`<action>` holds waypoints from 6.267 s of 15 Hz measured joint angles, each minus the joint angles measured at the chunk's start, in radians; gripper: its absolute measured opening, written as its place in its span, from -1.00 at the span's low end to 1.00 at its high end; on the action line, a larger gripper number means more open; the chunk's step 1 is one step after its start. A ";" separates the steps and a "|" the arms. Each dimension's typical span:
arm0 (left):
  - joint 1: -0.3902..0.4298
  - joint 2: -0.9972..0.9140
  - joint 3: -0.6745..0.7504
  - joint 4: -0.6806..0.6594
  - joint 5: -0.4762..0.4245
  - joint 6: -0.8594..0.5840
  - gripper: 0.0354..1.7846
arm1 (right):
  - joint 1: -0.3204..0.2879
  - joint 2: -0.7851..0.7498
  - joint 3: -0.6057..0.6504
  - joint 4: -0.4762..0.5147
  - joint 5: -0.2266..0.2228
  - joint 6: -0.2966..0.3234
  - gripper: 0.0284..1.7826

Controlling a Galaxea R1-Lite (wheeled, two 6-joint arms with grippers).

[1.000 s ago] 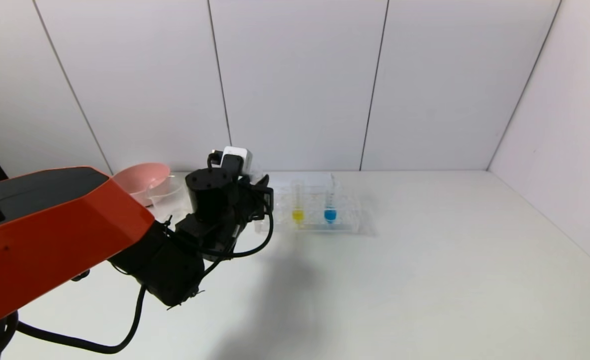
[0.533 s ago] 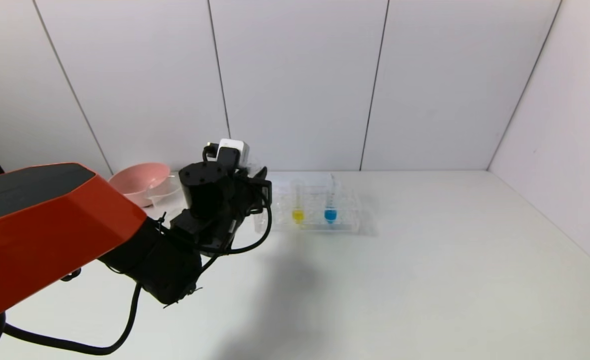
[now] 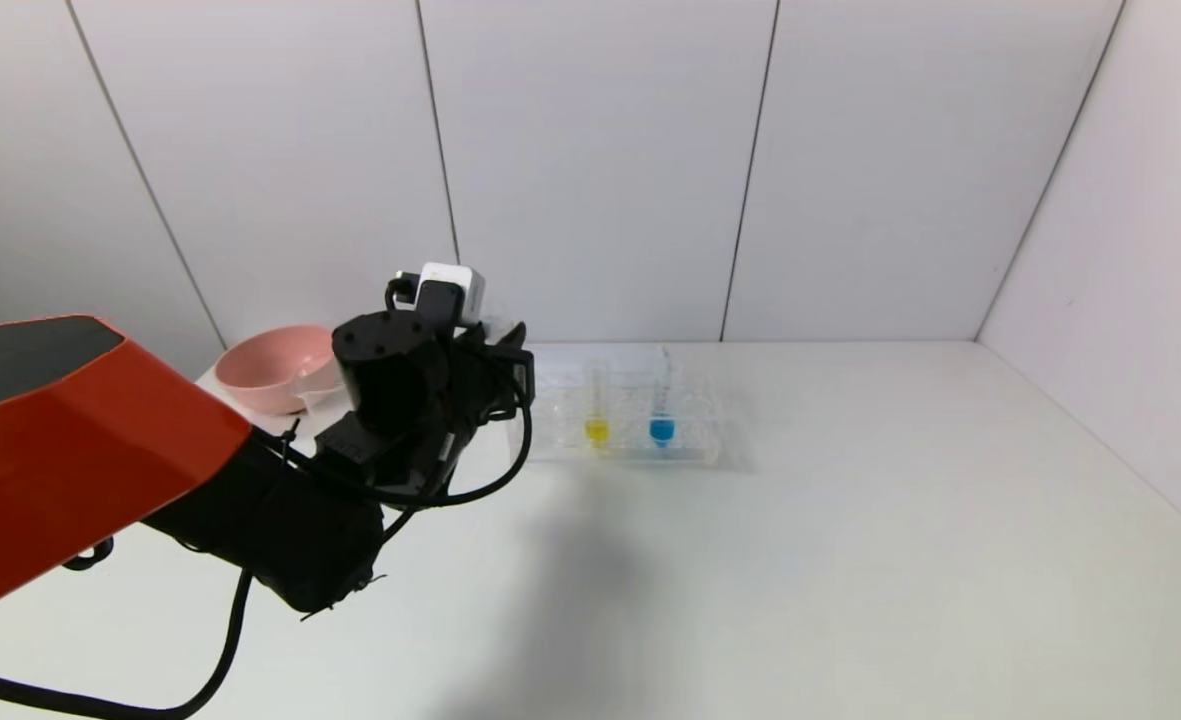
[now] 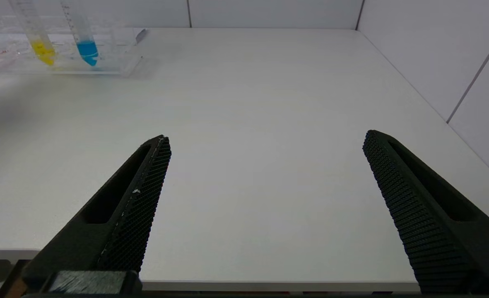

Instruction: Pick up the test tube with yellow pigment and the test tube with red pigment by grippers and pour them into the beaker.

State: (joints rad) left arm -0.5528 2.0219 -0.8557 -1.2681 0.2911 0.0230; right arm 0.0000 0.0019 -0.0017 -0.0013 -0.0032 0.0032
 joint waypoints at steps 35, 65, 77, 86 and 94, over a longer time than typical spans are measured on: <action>0.427 -0.160 0.023 0.170 -0.313 -0.013 -0.52 | 0.000 0.000 0.000 0.000 0.000 0.000 0.91; 0.642 -0.264 0.024 0.393 -0.481 0.000 -0.52 | 0.000 0.000 0.000 0.000 0.000 0.000 0.91; 0.722 -0.239 0.021 0.411 -0.517 0.040 -0.52 | 0.000 0.000 0.000 0.000 0.000 0.000 0.91; 0.750 -0.229 0.018 0.431 -0.594 0.040 -0.52 | 0.000 0.000 0.000 0.000 0.000 0.000 0.91; 0.753 -0.214 0.008 0.444 -0.595 0.040 -0.52 | 0.000 0.000 0.000 0.000 0.000 0.000 0.91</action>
State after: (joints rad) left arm 0.2004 1.8083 -0.8477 -0.8245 -0.3038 0.0630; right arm 0.0000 0.0019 -0.0017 -0.0013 -0.0032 0.0028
